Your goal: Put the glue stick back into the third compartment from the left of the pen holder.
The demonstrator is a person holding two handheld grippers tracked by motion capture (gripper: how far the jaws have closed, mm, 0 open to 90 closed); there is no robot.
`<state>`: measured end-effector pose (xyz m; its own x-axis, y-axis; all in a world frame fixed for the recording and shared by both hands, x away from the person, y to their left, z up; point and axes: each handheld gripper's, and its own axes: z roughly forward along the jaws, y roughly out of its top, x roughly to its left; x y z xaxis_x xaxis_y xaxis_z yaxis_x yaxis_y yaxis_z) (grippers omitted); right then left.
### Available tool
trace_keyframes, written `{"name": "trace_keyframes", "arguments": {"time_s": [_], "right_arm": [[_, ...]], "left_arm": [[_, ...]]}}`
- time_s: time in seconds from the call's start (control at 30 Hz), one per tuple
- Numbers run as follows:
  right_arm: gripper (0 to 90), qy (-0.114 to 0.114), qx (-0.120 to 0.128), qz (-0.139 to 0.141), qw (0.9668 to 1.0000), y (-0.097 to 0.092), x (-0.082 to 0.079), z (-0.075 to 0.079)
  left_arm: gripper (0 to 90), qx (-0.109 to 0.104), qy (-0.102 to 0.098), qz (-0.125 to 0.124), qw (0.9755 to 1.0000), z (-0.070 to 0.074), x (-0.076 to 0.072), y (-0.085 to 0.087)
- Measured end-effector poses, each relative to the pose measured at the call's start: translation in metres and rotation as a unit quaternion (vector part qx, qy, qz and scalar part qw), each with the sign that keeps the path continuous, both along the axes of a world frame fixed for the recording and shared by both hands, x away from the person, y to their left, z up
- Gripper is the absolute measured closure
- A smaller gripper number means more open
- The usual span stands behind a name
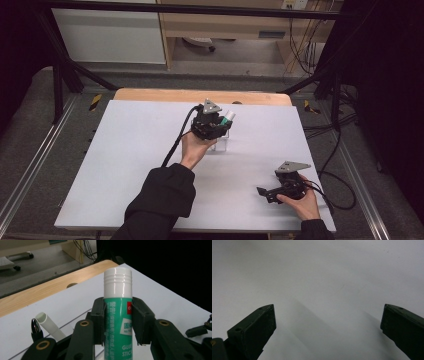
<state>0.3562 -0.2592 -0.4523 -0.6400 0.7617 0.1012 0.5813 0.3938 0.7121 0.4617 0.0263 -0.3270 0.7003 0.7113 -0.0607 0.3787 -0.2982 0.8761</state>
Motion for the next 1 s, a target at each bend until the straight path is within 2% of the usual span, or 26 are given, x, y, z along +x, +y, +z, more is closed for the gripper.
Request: {"name": "trace_keyframes", "arguments": {"time_s": [0.2,0.47,0.63,1.0], "right_arm": [[1.0,0.000,0.000,0.000,1.0000,0.000,0.000,0.000],[1.0,-0.001,0.001,-0.001,1.0000,0.000,0.000,0.000],[1.0,0.002,-0.001,0.002,1.0000,0.000,0.000,0.000],[0.9,0.000,-0.004,0.002,1.0000,0.000,0.000,0.000]], "left_arm": [[65.3,-0.009,-0.013,0.008,0.9998,-0.003,0.009,-0.003],[65.3,-0.020,-0.012,0.019,0.9996,-0.011,0.022,-0.006],[65.3,-0.018,-0.014,0.025,0.9994,-0.019,0.030,-0.011],[65.3,-0.006,0.008,0.032,0.9994,-0.039,0.044,-0.017]]}}
